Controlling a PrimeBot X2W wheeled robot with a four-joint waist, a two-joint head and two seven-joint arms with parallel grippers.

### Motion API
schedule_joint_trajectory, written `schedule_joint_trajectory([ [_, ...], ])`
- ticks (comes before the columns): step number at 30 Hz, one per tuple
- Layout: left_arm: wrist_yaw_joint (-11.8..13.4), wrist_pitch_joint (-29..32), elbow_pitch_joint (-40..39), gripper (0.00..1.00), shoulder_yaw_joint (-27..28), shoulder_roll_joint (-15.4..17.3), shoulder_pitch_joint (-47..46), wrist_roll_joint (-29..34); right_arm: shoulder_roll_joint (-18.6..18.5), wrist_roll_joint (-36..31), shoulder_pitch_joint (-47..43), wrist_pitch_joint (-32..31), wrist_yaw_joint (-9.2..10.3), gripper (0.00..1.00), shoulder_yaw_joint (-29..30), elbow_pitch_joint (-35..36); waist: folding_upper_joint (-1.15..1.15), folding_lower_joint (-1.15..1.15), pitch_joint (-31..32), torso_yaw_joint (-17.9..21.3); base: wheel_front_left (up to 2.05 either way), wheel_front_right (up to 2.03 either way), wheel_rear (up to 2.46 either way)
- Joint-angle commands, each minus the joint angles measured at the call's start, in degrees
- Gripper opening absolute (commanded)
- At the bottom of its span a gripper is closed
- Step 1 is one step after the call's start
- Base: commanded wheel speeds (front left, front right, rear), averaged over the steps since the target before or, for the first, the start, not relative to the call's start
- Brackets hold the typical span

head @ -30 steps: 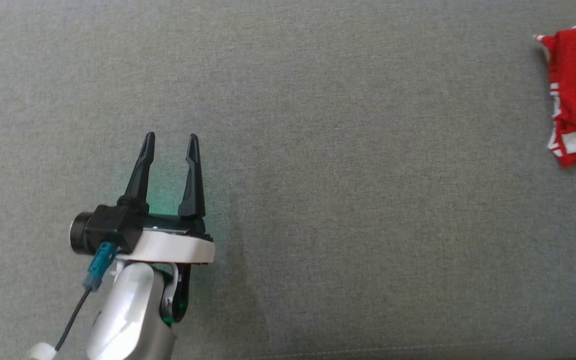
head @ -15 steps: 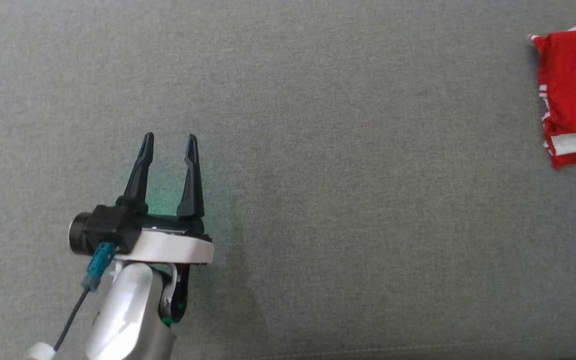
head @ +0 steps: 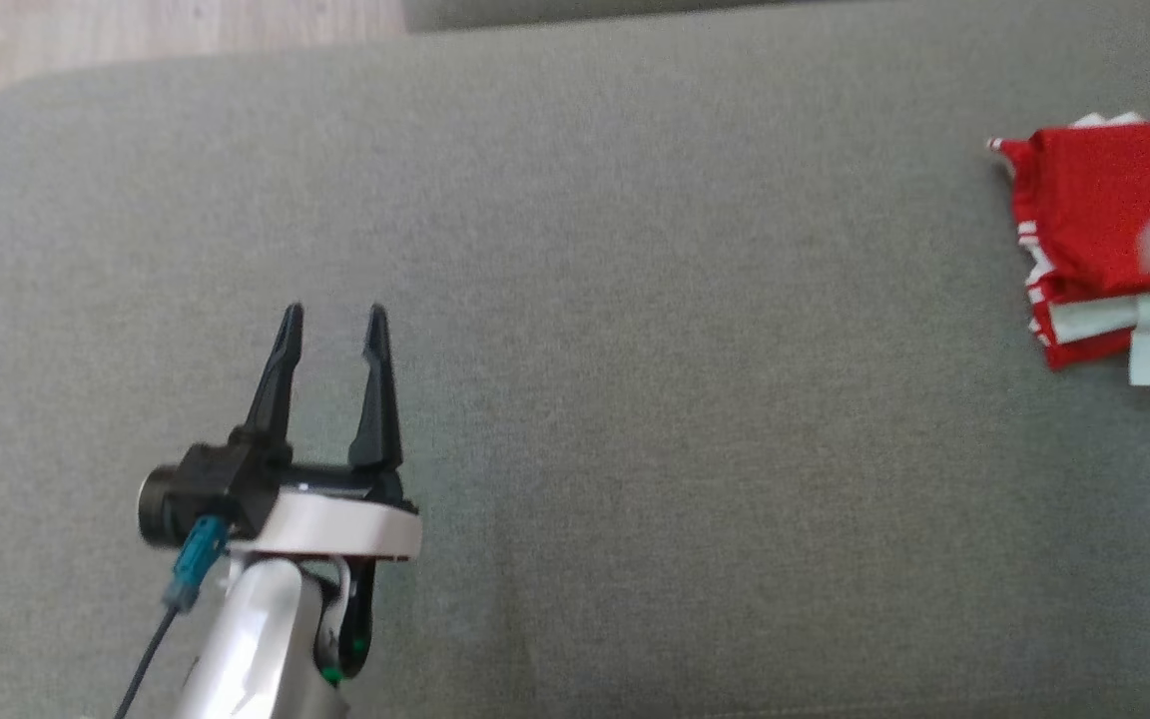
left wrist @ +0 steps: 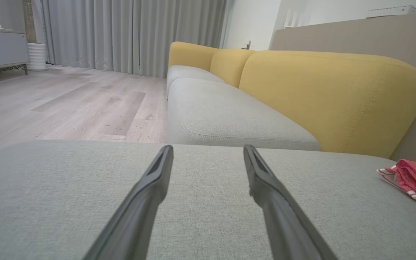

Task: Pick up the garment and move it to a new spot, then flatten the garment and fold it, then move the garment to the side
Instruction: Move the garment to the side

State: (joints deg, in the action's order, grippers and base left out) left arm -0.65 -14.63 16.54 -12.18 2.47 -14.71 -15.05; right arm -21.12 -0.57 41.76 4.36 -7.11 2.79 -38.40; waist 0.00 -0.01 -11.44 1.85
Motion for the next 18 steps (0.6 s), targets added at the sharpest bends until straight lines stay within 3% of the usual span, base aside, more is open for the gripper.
schedule_joint_trajectory([
  [1,0.36,-0.37,-2.00,1.00,2.44,0.41,-0.27,0.19,1.31,1.85,-1.29,1.53,-0.37,1.00,-1.92,3.88,0.00,0.01,2.26,-0.04,0.00,0.00,0.00],
  [9,0.45,-0.37,-2.79,1.00,2.43,0.41,3.38,-1.33,13.94,11.28,-14.23,7.08,-0.37,1.00,-6.20,16.45,0.00,0.01,6.53,-0.34,0.00,0.00,0.00],
  [18,1.37,-0.37,-3.28,1.00,2.47,0.41,6.61,-2.08,18.11,14.23,-28.53,10.19,-0.37,1.00,-9.54,18.99,0.00,0.01,8.15,-0.55,0.00,0.00,0.00],
])
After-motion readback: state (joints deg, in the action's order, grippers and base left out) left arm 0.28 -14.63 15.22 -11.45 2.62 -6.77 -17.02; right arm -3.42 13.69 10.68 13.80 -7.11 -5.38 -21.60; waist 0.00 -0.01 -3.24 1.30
